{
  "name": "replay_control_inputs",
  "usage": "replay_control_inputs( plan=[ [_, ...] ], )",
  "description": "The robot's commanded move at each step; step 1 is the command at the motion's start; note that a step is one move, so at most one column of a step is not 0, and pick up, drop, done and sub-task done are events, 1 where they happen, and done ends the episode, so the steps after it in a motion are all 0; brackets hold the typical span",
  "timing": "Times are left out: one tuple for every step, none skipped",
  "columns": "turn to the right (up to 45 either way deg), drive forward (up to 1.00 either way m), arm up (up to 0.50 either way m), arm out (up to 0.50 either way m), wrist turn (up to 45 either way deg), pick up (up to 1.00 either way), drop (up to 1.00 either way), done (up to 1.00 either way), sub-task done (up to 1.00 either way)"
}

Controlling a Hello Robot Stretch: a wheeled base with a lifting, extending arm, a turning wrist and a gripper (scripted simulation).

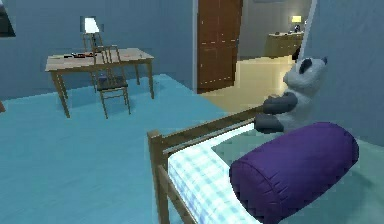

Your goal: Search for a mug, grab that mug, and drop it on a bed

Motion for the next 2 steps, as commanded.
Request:
replay_control_inputs(
  plan=[
    [0.0,0.00,0.00,-0.08,0.0,0.00,0.00,0.00,0.00],
    [0.0,0.00,0.00,0.00,0.0,0.00,0.00,1.00,0.00]
  ],
)
